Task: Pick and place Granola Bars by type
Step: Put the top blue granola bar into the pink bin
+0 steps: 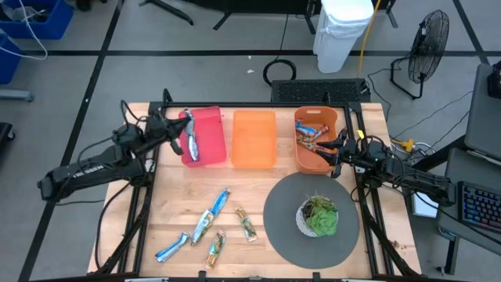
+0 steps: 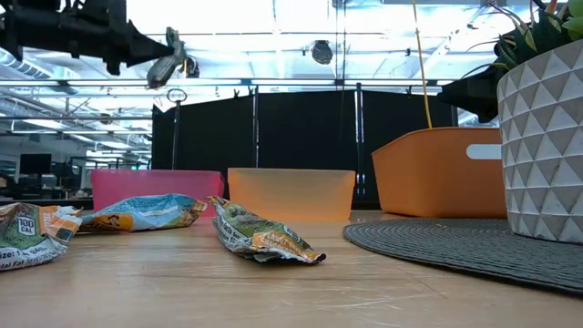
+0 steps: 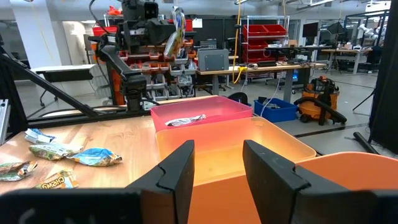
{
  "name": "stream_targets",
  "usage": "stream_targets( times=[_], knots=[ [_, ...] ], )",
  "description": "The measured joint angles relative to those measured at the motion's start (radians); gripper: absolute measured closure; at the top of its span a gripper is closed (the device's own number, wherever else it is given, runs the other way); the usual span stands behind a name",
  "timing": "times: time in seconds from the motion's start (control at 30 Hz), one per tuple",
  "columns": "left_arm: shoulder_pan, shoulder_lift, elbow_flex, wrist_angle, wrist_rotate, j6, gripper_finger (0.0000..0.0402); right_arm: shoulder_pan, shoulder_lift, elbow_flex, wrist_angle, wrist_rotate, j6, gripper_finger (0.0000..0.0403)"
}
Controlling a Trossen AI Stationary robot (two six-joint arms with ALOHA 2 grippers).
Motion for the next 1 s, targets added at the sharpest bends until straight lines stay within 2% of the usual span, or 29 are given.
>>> stream_targets(
  times=[0.13,0.2,0.47,0.6,1.0],
  knots=[
    [0.069,0.001,0.028,-0.03,0.122,-0.015,0.04,0.0,0.0,0.0,0.0,0.0,0.0,0.0275],
    [0.095,0.001,0.028,-0.045,0.146,-0.017,0.0399,0.0,0.0,0.0,0.0,0.0,0.0,0.0275],
    [0.178,0.013,0.028,-0.172,0.14,-0.071,0.04,0.0,0.0,0.0,0.0,0.0,0.0,0.0275],
    [0.206,0.036,0.028,-0.221,0.093,-0.107,0.04,0.0,0.0,0.0,0.0,0.0,0.0,0.0275],
    [0.266,0.2,0.028,-0.238,0.062,-0.233,0.04,0.0,0.0,0.0,0.0,0.0,0.0,0.0275]
  ],
)
